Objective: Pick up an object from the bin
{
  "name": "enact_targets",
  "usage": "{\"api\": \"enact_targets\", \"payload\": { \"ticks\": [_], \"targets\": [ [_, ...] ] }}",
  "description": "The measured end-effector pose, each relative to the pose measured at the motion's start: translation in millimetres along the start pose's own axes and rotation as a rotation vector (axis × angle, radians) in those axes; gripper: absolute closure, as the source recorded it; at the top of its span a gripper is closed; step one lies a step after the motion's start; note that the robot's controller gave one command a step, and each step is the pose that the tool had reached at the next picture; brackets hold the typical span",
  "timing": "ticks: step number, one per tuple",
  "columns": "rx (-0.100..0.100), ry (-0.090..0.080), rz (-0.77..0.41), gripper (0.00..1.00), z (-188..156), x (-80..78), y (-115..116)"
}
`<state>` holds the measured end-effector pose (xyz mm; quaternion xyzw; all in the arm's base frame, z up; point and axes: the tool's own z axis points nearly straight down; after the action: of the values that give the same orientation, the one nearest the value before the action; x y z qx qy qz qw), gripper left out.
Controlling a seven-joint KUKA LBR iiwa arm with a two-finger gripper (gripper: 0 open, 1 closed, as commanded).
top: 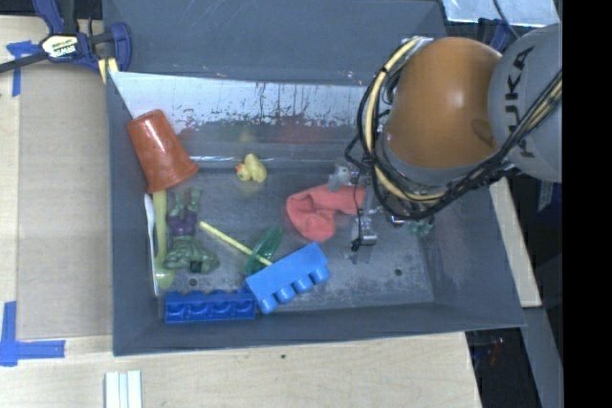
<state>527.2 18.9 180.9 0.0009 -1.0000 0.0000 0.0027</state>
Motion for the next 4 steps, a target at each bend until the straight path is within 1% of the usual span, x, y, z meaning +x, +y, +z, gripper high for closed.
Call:
{"api": "enact_targets", "payload": {
  "ticks": [1,2,3,4],
  "targets": [
    [0.0,-0.009,0.001,1.0,-4.5,-1.8,-0.1],
    [0.0,-0.009,0.002,0.0,-4.5,-1.8,-0.2],
    [0.0,-0.009,0.003,1.0,-4.5,-1.8,-0.2],
    [0.0,-0.009,0.003,0.0,-4.5,-1.8,-0.2]
  ]
}}
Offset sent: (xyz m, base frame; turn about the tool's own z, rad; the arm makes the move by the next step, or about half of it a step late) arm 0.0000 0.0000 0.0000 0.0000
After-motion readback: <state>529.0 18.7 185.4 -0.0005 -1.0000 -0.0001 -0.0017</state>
